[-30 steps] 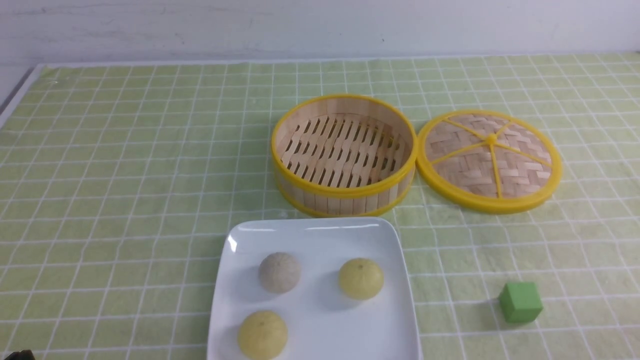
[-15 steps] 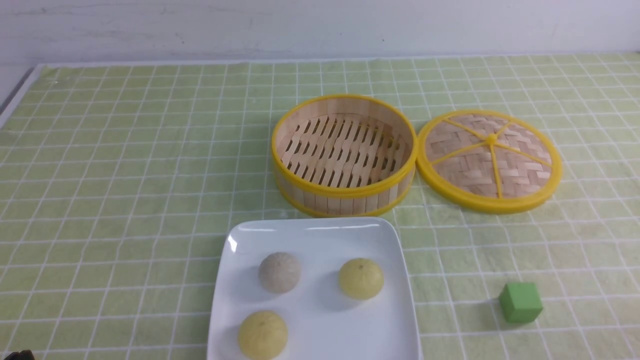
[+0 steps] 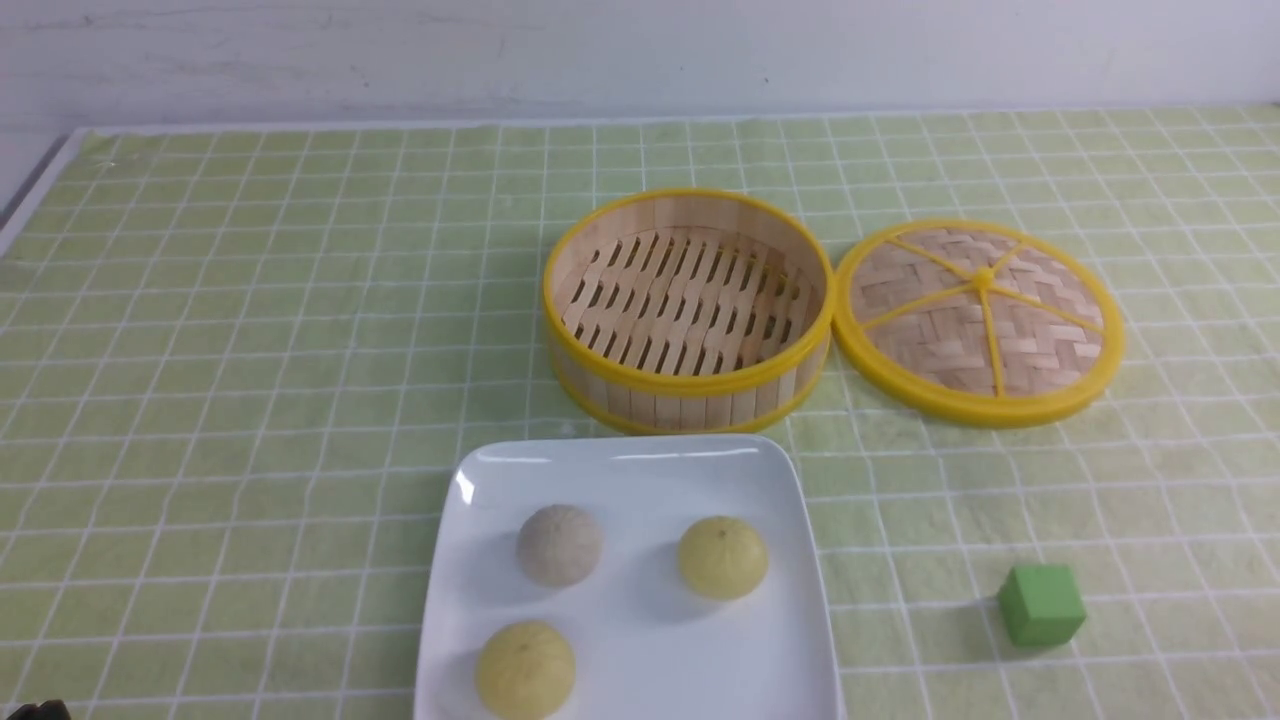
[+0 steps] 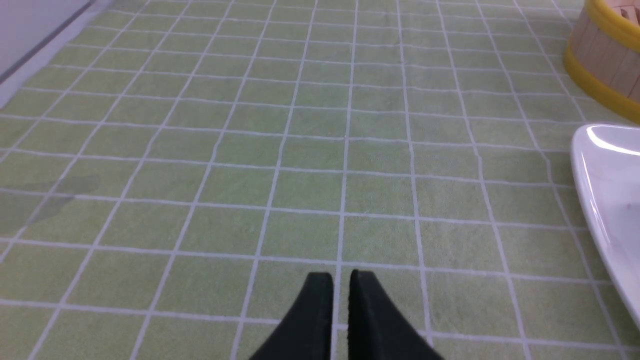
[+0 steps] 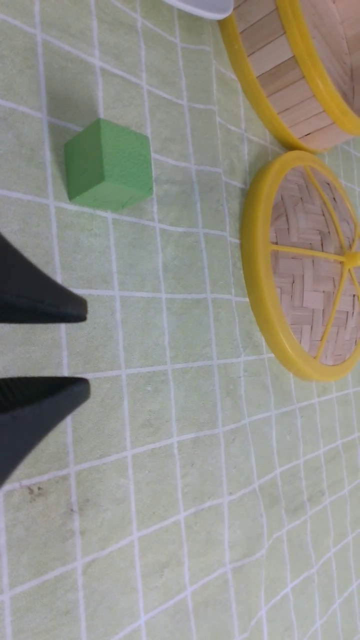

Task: Put the steamed buns into the plate on the green tablecloth.

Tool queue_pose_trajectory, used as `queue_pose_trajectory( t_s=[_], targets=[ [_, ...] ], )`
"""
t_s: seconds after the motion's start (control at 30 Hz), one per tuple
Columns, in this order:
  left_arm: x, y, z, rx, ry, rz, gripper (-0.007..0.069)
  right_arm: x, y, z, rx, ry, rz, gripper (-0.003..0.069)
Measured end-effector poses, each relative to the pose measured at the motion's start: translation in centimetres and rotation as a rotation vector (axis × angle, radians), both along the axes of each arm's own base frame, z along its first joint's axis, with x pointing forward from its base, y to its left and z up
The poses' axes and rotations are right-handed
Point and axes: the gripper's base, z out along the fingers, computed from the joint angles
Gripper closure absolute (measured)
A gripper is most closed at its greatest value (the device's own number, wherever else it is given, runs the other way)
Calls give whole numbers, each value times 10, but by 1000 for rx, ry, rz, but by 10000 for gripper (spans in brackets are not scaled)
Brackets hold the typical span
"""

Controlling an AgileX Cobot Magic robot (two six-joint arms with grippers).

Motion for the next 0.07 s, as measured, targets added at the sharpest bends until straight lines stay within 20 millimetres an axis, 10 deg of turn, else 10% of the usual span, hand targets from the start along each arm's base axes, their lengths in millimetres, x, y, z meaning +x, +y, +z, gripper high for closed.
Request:
queue_pose_trajectory(
  t_s=[0.07],
  targets=[
    [0, 0, 0, 1, 0, 0, 538, 0, 0, 0, 0, 0, 0, 475]
  ],
)
